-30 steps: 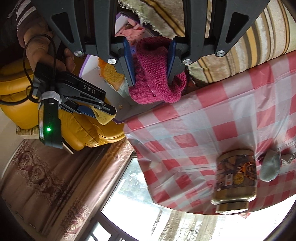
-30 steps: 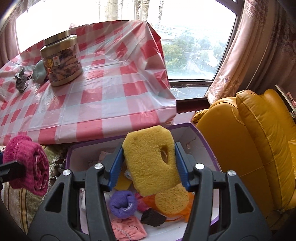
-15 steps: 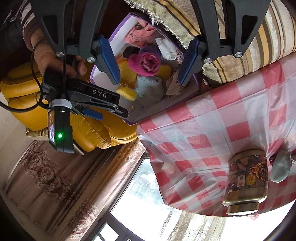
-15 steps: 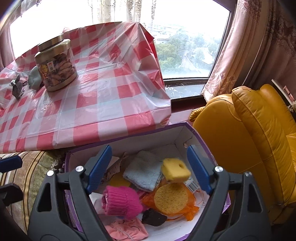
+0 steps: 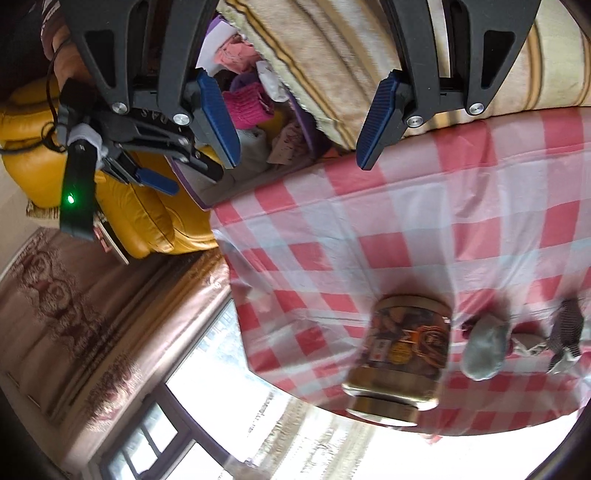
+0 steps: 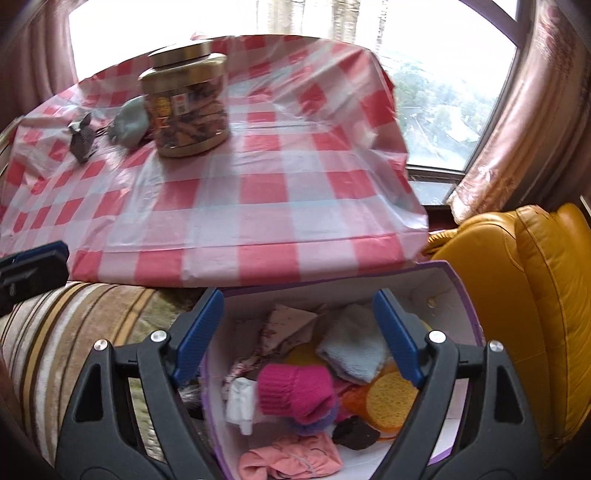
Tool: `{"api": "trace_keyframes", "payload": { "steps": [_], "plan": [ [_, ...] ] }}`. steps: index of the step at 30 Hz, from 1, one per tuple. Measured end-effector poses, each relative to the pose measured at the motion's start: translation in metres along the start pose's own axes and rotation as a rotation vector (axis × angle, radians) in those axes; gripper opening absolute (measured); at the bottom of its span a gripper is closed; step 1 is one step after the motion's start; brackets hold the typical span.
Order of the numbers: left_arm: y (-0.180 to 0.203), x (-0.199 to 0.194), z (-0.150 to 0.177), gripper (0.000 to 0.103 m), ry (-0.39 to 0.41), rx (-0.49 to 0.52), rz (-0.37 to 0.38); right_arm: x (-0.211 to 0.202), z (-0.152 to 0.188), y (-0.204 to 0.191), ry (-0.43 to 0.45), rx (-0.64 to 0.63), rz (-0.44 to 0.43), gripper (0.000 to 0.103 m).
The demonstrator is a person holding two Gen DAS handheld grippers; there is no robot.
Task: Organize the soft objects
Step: 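Move both open tools back over the table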
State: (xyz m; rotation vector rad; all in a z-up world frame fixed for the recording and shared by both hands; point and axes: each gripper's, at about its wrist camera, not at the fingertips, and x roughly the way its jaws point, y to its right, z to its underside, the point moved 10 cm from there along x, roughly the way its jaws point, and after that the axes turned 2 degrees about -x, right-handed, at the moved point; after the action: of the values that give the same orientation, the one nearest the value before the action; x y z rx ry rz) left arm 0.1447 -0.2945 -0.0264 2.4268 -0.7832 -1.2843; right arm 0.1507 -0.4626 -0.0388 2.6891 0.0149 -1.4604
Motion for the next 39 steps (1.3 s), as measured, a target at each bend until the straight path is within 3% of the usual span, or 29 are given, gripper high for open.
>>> {"api": "trace_keyframes", "payload": {
  "steps": [21,29,39],
  "plan": [
    [-0.186,-0.084,-0.037,0.066,0.181,-0.316,-0.197,0.003,-0.050,-0.186,0.015,-0.274,-0.222,0.085],
    [-0.242,-0.117,-0.057,0.066,0.243,-0.372,-0.268,0.003,-0.100,-0.258,0.080,-0.337,-0.296,0.085],
    [-0.297,-0.131,-0.104,0.069,0.286,-0.422,-0.306,0.034,-0.181,-0.319,0.143,-0.374,-0.278,0.086]
  ]
}}
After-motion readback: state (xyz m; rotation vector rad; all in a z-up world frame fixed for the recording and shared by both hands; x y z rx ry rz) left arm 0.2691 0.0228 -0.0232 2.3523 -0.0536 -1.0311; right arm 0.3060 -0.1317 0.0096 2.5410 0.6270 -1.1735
